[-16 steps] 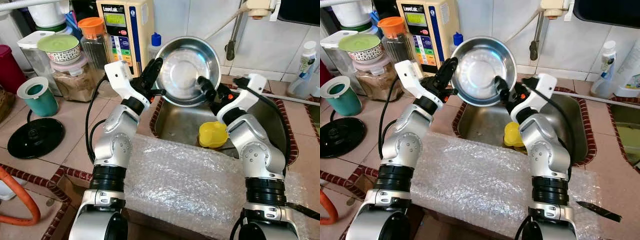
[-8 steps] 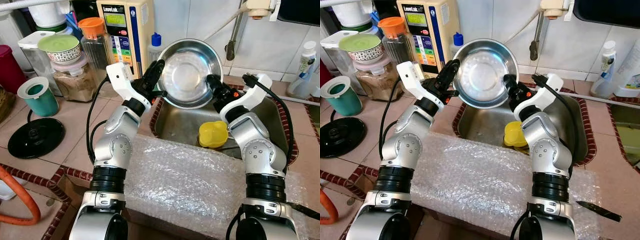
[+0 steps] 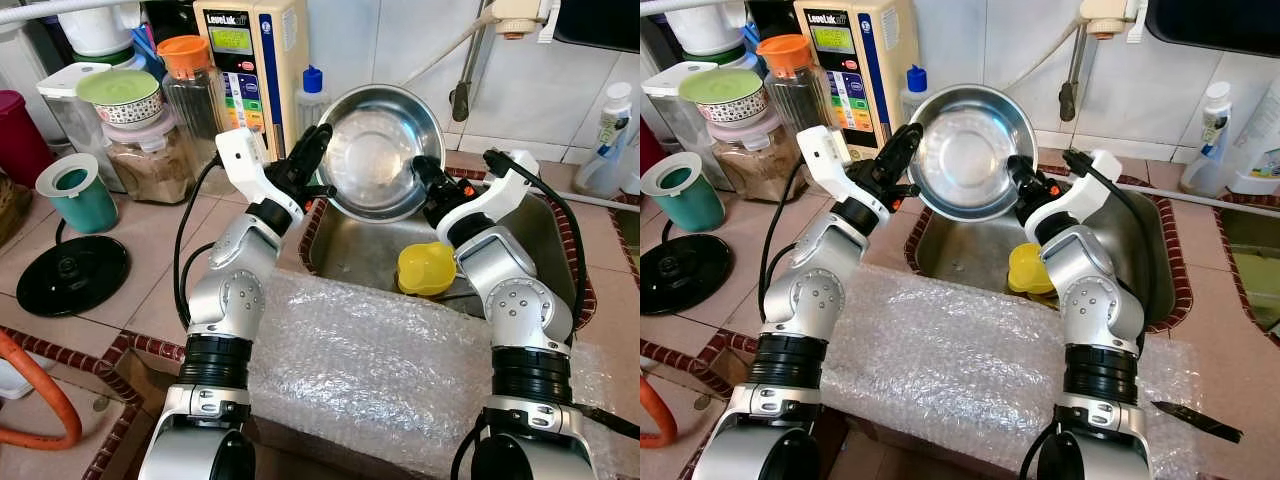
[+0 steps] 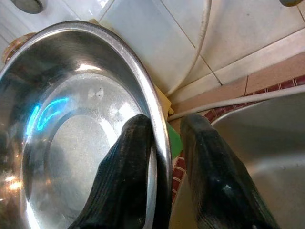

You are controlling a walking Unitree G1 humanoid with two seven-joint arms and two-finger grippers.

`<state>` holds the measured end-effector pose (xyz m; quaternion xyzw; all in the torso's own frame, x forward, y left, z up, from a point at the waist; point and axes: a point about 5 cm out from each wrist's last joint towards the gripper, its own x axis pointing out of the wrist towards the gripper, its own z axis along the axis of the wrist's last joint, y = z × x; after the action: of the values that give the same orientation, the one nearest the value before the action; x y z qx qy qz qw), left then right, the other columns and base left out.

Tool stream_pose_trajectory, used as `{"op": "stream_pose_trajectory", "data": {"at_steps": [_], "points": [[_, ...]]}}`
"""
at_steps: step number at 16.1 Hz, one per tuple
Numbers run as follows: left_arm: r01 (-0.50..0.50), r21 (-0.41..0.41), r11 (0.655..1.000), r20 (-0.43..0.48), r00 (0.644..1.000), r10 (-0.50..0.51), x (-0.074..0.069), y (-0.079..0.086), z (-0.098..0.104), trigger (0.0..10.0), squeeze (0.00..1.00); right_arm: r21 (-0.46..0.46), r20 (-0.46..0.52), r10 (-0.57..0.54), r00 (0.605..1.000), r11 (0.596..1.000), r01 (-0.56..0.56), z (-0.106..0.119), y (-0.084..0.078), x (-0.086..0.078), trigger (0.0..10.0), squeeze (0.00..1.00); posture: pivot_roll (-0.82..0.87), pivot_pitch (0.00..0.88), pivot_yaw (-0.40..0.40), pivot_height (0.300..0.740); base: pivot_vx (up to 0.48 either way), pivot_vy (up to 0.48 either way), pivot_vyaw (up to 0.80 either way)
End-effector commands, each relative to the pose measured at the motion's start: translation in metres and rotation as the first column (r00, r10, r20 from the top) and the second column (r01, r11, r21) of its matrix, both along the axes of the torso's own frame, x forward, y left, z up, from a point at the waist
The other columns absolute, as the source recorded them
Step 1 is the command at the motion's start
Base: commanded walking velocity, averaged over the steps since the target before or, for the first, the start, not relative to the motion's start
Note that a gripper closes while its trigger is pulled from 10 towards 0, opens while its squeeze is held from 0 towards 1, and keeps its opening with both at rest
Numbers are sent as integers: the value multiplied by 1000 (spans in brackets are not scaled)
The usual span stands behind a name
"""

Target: Kitchen organization

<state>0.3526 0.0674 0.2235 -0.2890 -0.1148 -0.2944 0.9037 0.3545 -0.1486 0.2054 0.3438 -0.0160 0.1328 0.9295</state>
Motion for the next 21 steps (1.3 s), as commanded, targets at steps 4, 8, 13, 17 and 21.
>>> {"op": "stream_pose_trajectory", "data": {"at_steps": [4,8,13,17,21], "points": [[37,18,999,16,999,-37,-5,-5,0,0,0,41,-47,-66,997,997,68,-4,-9,-1,0,0,-21,0,84,740,0,0,0],[38,42,998,-21,999,-37,-5,-7,-9,0,0,82,-99,-131,986,987,139,-11,-17,-1,0,0,-17,0,89,740,0,0,0],[61,35,998,-61,996,-59,-6,-9,-14,10000,1000,92,-114,-140,984,984,150,-13,-16,1,0,0,-3,0,85,740,0,0,0],[55,66,996,-82,995,-49,-7,-7,-23,10000,1000,91,-113,-186,976,976,196,-11,-18,1,0,0,-2,0,92,740,0,0,0],[78,169,982,-103,993,-62,-12,-8,-37,10000,1000,-43,-104,-354,929,935,352,-14,-35,5,0,0,12,0,113,740,0,0,0]]}}
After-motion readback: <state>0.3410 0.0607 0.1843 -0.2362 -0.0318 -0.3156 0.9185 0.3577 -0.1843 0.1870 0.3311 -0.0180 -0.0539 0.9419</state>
